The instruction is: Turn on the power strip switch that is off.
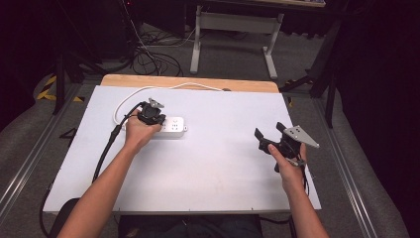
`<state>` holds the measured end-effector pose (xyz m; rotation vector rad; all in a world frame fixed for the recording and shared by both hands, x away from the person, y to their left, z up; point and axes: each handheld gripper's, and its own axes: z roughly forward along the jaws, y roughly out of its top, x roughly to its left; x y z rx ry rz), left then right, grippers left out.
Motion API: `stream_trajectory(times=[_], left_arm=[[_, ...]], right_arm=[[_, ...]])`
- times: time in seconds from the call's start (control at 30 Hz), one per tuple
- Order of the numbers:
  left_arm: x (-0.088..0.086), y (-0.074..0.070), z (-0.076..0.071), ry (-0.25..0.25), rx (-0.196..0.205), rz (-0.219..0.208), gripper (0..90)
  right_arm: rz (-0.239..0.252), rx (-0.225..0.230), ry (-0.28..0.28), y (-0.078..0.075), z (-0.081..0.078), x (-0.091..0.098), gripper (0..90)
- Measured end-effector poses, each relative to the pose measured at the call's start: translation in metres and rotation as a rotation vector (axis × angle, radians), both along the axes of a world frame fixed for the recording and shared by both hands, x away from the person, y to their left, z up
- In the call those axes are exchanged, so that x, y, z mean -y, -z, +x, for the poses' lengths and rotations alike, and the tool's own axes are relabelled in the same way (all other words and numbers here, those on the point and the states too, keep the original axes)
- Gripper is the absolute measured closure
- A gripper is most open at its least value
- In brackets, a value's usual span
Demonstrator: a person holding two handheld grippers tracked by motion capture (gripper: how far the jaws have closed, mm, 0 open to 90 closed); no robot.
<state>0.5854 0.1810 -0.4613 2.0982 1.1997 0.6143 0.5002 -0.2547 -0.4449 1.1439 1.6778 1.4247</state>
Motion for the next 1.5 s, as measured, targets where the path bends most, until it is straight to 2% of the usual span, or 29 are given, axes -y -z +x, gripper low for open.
stream_trajectory(times=[0.33,0.43,0.57,0.6,0.7,0.77,0.83,0.93,1.0,1.13,1.27,1.37,1.5], left_arm=[[-0.004,-0.002,0.002,-0.017,-0.026,-0.056,90.0],[-0.006,-0.002,0.003,-0.027,-0.023,-0.077,90.0],[-0.010,-0.001,0.004,-0.055,-0.014,-0.076,90.0],[-0.011,-0.001,0.005,-0.055,-0.019,-0.096,90.0],[-0.012,-0.001,0.004,-0.047,-0.016,-0.105,90.0],[-0.012,-0.005,0.003,-0.038,0.006,-0.141,90.0],[-0.013,-0.013,-0.001,-0.026,0.044,-0.177,90.0],[-0.016,-0.022,-0.010,-0.006,0.118,-0.200,89.9],[-0.020,-0.025,-0.016,-0.001,0.141,-0.211,89.8],[-0.030,-0.032,-0.027,-0.023,0.201,-0.240,86.4],[-0.043,-0.046,-0.042,-0.056,0.274,-0.296,83.9],[-0.052,-0.050,-0.058,-0.069,0.305,-0.300,83.0],[-0.068,-0.051,-0.075,-0.092,0.321,-0.326,81.3]], right_arm=[[-0.001,-0.001,-0.005,0.000,0.001,-0.002,10.3],[-0.001,0.000,-0.006,0.000,0.001,-0.002,10.3],[0.000,-0.002,-0.006,0.000,0.001,-0.002,10.3],[0.001,-0.001,-0.007,0.000,0.001,-0.002,10.3],[0.004,0.000,-0.006,0.000,0.001,-0.001,10.3],[0.002,-0.001,-0.004,0.000,0.001,-0.001,10.3],[0.002,0.000,-0.004,0.000,0.001,-0.001,10.3],[0.004,0.000,-0.004,0.000,0.001,0.000,10.3],[0.007,0.001,-0.003,-0.001,0.001,0.000,10.3],[0.008,0.003,-0.002,-0.001,0.001,0.000,10.3],[0.010,0.003,-0.001,-0.001,0.001,0.001,10.4],[0.011,0.004,-0.001,-0.001,0.001,0.001,10.6],[0.009,0.008,0.000,-0.001,0.001,0.001,11.2]])
